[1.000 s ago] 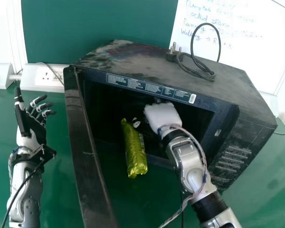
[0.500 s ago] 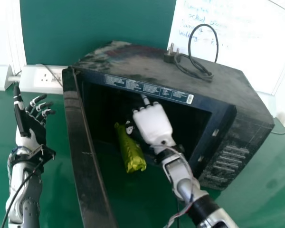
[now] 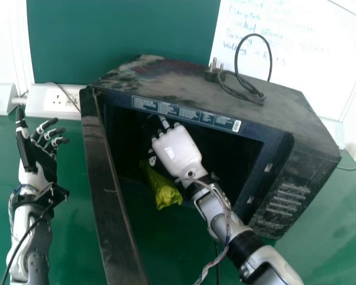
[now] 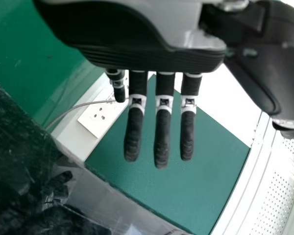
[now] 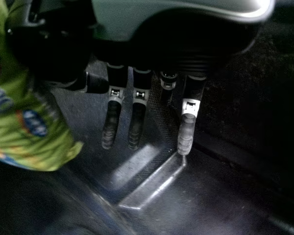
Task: Put biscuit inside oven
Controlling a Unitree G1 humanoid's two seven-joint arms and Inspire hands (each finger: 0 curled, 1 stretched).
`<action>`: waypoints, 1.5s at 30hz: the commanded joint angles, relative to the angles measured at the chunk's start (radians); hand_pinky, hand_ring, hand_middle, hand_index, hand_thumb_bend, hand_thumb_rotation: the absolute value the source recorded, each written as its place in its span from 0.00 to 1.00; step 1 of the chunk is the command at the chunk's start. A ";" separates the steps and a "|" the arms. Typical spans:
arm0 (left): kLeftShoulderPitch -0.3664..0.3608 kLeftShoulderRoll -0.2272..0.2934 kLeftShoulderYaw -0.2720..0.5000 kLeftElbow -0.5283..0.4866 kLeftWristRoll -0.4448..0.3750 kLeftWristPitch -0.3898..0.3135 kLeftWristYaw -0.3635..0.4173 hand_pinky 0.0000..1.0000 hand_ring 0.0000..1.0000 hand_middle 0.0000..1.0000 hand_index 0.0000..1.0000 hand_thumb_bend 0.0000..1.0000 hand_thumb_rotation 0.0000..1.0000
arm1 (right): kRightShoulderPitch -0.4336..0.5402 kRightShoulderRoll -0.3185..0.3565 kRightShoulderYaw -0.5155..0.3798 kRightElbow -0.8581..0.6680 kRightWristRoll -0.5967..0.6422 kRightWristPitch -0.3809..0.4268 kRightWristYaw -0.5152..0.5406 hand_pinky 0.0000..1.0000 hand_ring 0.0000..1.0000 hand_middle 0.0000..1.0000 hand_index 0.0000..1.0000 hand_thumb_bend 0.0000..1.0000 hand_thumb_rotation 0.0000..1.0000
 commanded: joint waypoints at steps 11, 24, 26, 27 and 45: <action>0.023 -0.006 -0.018 -0.033 0.010 0.015 0.008 0.23 0.31 0.40 0.49 0.52 0.08 | 0.007 0.084 0.095 0.261 0.047 -0.069 -0.103 0.27 0.38 0.50 0.49 0.52 0.14; 0.037 -0.013 -0.029 -0.050 0.005 0.013 0.000 0.22 0.32 0.40 0.49 0.52 0.08 | -0.151 -0.007 0.191 0.466 0.063 -0.441 -0.677 0.20 0.28 0.41 0.51 0.52 0.00; 0.041 -0.012 -0.031 -0.054 0.003 0.013 -0.001 0.22 0.32 0.40 0.49 0.52 0.08 | -0.170 -0.015 0.203 0.478 0.067 -0.463 -0.689 0.20 0.27 0.41 0.51 0.52 0.00; 0.042 -0.012 -0.031 -0.055 0.002 0.012 -0.002 0.23 0.32 0.40 0.49 0.52 0.08 | -0.177 -0.018 0.207 0.482 0.068 -0.470 -0.695 0.20 0.27 0.41 0.51 0.52 0.00; 0.049 -0.002 -0.028 -0.062 -0.013 0.016 -0.007 0.22 0.31 0.40 0.49 0.52 0.08 | -0.207 -0.084 0.194 0.497 0.111 -0.474 -0.721 0.21 0.27 0.41 0.52 0.51 0.00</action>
